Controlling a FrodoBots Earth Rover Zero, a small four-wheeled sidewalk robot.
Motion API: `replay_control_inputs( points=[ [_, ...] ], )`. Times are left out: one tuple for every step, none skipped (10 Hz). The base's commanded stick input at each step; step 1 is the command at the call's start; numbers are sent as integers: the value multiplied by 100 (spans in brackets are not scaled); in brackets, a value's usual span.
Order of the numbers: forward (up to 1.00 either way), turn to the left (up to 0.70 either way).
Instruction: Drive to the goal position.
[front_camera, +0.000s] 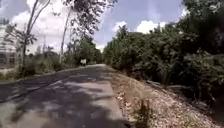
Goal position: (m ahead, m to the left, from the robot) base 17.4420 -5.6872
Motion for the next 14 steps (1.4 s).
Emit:
replay_control_inputs(
  points=[
    [70, 35],
    [70, 35],
    [70, 35],
    [70, 25],
    [70, 0],
    [70, 0],
    [70, 0],
    [70, 0],
    [70, 0],
    [70, -7],
    [70, -32],
    [70, -35],
    [70, -35],
    [70, -32]
  ],
)
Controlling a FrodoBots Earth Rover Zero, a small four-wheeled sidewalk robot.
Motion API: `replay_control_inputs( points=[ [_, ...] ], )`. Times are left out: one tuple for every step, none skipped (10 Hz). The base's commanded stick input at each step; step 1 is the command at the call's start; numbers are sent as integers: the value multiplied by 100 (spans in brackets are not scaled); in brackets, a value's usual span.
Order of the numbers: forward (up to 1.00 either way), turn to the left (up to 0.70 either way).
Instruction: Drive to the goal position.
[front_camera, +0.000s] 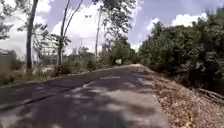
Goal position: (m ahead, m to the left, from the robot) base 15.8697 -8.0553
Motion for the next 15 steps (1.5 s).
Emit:
replay_control_inputs(
  points=[
    [70, -17],
    [70, -2],
    [70, 0],
    [70, 0],
    [70, 0],
    [70, 0],
    [70, 0],
    [70, 0],
    [70, 0],
    [70, 0],
    [70, 0],
    [70, 0],
    [70, 16],
    [70, 28],
    [70, 0]
  ],
)
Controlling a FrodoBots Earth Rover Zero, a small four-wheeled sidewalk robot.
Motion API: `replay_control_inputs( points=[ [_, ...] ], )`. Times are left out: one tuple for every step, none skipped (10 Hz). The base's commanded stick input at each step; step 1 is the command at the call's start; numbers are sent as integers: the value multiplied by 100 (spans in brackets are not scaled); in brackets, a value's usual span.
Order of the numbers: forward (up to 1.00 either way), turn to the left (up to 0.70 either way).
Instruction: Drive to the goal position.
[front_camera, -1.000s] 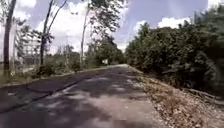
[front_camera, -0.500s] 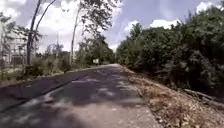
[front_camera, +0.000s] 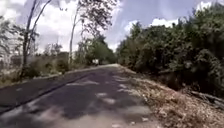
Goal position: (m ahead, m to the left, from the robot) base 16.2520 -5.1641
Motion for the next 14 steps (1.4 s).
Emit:
replay_control_inputs(
  points=[
    [70, 0],
    [70, 0],
    [70, 0],
    [70, 0],
    [70, 0],
    [70, 0],
    [70, 0],
    [70, 0],
    [70, 0],
    [70, -12],
    [70, -35],
    [70, -35],
    [70, -19],
    [70, -2]
  ],
)
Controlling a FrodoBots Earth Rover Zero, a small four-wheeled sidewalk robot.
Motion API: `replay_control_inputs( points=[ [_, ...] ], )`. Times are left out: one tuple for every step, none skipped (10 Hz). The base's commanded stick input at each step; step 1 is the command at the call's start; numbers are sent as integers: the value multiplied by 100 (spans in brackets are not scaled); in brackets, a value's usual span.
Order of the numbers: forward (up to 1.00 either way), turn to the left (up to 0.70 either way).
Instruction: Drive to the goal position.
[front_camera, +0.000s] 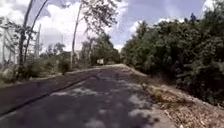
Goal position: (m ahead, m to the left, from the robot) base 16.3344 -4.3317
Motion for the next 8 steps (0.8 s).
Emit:
replay_control_inputs(
  points=[
    [70, 0],
    [70, 0],
    [70, 0],
    [70, 0],
    [70, 0],
    [70, 0],
    [70, 0],
    [70, 0]
  ],
)
